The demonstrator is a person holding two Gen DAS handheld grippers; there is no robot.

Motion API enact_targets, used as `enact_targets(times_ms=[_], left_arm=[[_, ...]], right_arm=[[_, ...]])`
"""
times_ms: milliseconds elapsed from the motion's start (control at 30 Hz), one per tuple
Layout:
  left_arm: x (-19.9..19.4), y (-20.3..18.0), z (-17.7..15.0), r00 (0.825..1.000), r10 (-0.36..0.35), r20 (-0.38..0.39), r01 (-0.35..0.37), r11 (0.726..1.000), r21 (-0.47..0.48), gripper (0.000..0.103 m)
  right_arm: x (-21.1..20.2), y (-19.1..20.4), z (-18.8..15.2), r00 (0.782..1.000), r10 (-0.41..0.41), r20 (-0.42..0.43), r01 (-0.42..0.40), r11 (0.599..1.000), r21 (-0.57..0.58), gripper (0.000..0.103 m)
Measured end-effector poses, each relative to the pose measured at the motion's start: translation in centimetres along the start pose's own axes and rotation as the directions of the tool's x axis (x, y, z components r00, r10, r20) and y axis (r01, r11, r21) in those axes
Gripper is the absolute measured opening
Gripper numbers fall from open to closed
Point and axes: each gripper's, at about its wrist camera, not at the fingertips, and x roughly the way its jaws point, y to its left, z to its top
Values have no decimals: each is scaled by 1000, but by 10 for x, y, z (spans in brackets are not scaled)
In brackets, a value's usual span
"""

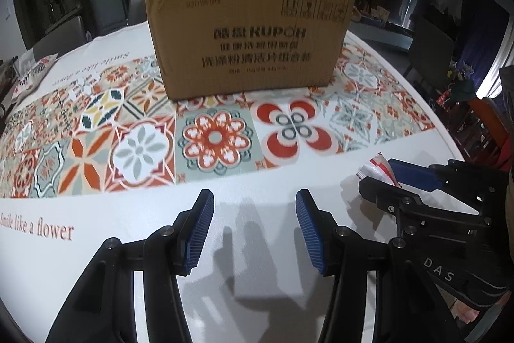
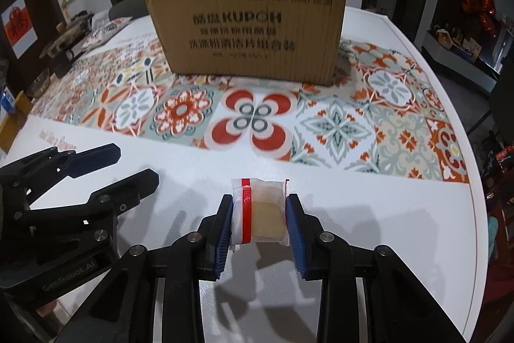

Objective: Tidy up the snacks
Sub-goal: 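Carry the pastry over the cardboard box and open the right tool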

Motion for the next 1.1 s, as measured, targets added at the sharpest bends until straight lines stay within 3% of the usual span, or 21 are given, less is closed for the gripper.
enact_targets(times_ms=[167,300,567,933,1100], left_arm=[[-11,4,17,1000,3,16,-3,1000,19,53],[-21,9,31,999,-40,26,39,999,10,54],[-38,20,63,998,-33,53,32,999,22,55],[-54,34,123,995,12,97,-19,997,72,59],[-49,41,148,995,26,92,-34,996,84,59]], right_arm=[[-11,0,15,999,2,39,-2,1000,8,34],[-22,0,30,997,11,75,-12,1000,14,34],[-41,10,62,989,23,143,-23,1000,-1,34],[-52,11,119,982,38,183,-40,999,7,34],[-49,8,145,983,4,182,-5,1000,5,34]])
